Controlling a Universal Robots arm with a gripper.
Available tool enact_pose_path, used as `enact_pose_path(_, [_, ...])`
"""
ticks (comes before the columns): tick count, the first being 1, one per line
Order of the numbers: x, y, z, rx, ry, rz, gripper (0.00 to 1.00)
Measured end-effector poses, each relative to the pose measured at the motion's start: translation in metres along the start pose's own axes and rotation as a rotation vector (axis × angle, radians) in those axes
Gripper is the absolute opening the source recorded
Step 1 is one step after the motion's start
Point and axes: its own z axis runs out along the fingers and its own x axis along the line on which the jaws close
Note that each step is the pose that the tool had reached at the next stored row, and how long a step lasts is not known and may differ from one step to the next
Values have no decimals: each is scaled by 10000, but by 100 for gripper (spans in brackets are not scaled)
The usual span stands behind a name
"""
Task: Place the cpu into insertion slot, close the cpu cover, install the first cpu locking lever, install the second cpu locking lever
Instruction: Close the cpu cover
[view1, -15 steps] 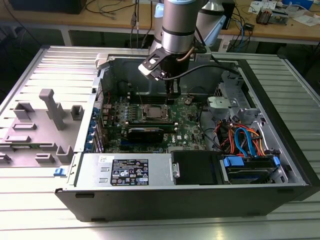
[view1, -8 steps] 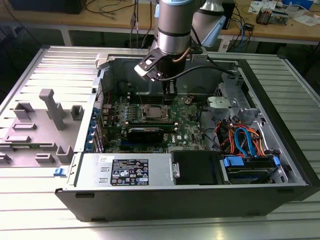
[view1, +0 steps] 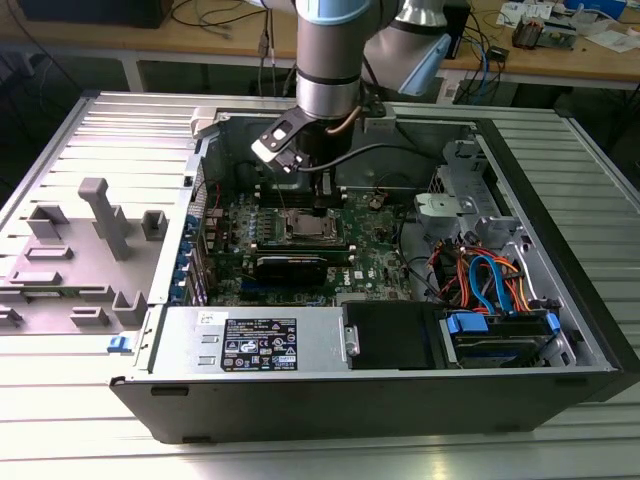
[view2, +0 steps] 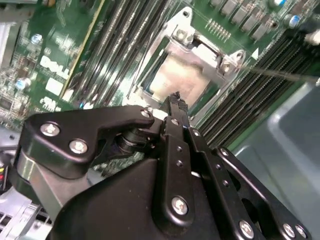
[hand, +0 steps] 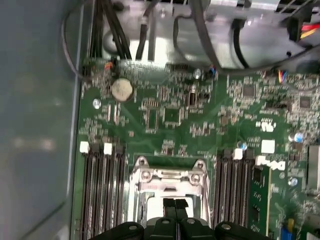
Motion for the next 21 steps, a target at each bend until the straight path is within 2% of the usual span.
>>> enact_pose_path(1, [5, -63, 12, -1, 1, -2, 11])
enact_pose_path(4, [14, -178, 36, -1, 1, -8, 11])
enact_pose_path(6, [19, -240, 53, -2, 2, -12, 11])
enact_pose_path(9, [27, -316, 119, -1, 5, -13, 11])
enact_pose_path(14, [34, -353, 211, 1, 7, -14, 11])
enact_pose_path(18, [36, -353, 204, -8, 26, -13, 11])
enact_pose_path(19, [33, -353, 170, -4, 20, -13, 11])
enact_pose_path(21, [32, -353, 151, -4, 19, -13, 11])
